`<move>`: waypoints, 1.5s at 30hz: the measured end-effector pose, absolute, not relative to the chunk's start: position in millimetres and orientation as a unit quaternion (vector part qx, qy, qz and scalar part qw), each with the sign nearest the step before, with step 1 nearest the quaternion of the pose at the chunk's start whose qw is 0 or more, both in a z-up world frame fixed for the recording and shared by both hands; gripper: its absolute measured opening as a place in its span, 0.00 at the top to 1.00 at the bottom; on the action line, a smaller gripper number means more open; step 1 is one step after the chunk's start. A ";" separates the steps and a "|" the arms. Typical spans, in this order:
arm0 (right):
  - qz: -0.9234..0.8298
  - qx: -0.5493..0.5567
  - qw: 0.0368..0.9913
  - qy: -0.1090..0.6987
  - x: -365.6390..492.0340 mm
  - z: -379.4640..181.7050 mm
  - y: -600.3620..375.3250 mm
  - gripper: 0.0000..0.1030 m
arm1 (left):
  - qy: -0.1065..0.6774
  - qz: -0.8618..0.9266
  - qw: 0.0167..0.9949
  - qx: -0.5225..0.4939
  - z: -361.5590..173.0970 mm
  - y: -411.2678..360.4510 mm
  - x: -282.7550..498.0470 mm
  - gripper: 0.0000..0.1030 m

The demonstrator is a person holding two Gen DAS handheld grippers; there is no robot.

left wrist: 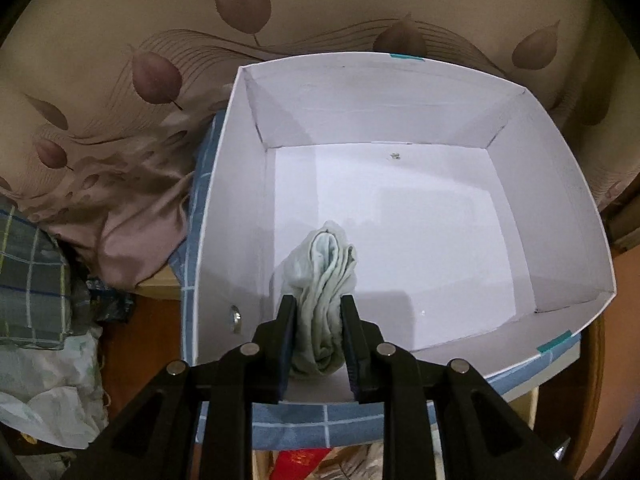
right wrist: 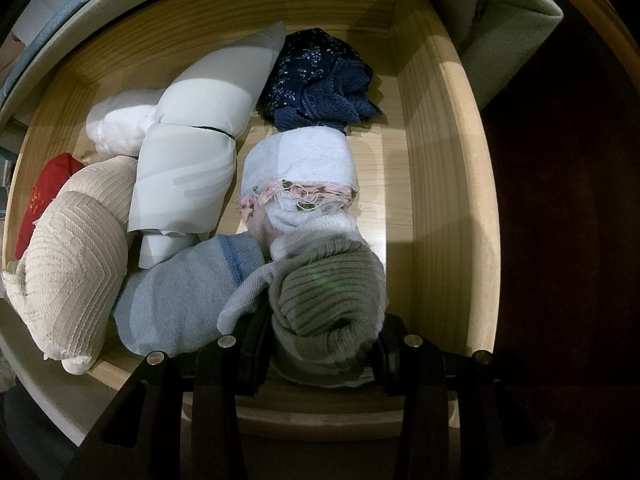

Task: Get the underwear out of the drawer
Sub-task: 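Lower the pale grey sock into the white box and open the left gripper, then withdraw the left gripper from the box back over the drawer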

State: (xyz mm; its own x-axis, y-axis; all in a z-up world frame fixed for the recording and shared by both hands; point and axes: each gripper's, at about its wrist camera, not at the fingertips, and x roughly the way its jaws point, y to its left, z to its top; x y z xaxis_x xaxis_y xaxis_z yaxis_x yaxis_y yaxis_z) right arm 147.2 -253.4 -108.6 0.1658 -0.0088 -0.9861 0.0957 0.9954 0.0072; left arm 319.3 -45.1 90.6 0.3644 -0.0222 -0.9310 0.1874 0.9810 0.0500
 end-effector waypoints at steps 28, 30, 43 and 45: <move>-0.031 0.031 0.764 0.644 148.0 -106.0 -250.9 0.63 | 0.514 -0.090 0.849 0.085 157.3 -1.3 227.8 0.57; -0.029 0.027 0.764 0.644 148.5 -105.9 -249.5 0.64 | 0.519 -0.080 0.847 0.085 150.0 10.9 215.4 0.56; -0.006 0.029 0.775 0.631 148.9 -81.7 -250.2 0.66 | 0.556 -0.021 0.829 0.049 51.5 66.0 142.9 0.56; -0.003 0.036 0.776 0.630 149.6 -73.8 -253.0 0.66 | 0.561 -0.018 0.826 0.043 40.4 65.3 138.2 0.56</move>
